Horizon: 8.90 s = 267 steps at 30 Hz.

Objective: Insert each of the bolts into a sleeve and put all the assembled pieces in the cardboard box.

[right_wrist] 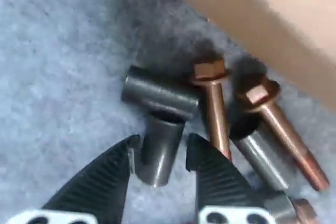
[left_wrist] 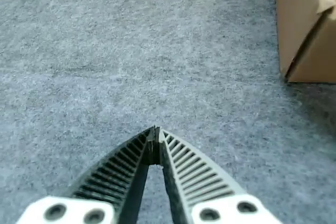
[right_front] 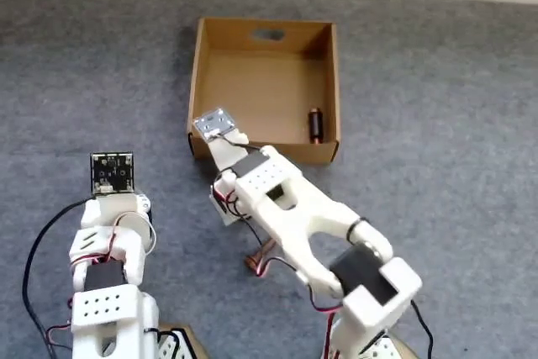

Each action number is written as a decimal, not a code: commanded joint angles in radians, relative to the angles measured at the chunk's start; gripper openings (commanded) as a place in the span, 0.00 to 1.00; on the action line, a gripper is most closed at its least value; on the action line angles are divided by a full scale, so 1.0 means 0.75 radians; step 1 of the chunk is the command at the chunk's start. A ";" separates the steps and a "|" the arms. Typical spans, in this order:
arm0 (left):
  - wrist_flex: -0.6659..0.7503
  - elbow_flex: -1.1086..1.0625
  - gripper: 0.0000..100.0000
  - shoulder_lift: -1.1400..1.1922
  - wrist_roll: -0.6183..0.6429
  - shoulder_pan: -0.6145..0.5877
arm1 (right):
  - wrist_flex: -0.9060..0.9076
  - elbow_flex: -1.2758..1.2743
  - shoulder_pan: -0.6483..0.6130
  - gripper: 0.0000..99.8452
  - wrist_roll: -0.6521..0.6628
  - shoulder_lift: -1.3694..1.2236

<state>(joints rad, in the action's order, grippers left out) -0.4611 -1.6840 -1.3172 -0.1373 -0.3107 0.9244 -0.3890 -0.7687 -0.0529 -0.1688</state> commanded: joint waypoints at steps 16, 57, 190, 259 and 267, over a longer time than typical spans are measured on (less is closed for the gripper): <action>0.027 0.028 0.01 -0.017 0.002 -0.005 | 0.142 -0.202 0.197 0.01 0.014 0.482; 0.018 0.021 0.01 -0.017 0.002 -0.005 | 0.177 -0.997 0.993 0.15 0.728 0.961; -1.227 1.091 0.20 0.873 0.016 0.484 | -0.026 -1.531 0.993 0.01 0.131 2.462; -0.483 0.911 0.20 1.382 0.781 0.510 | -0.021 -1.535 0.993 0.01 0.133 2.462; -0.428 0.905 0.20 1.394 0.781 0.572 | -0.021 -1.535 0.993 0.01 0.133 2.462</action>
<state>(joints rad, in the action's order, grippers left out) -0.8032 -1.0073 -0.2754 0.4381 0.0821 0.9060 -1.5474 -0.0169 0.0545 1.6678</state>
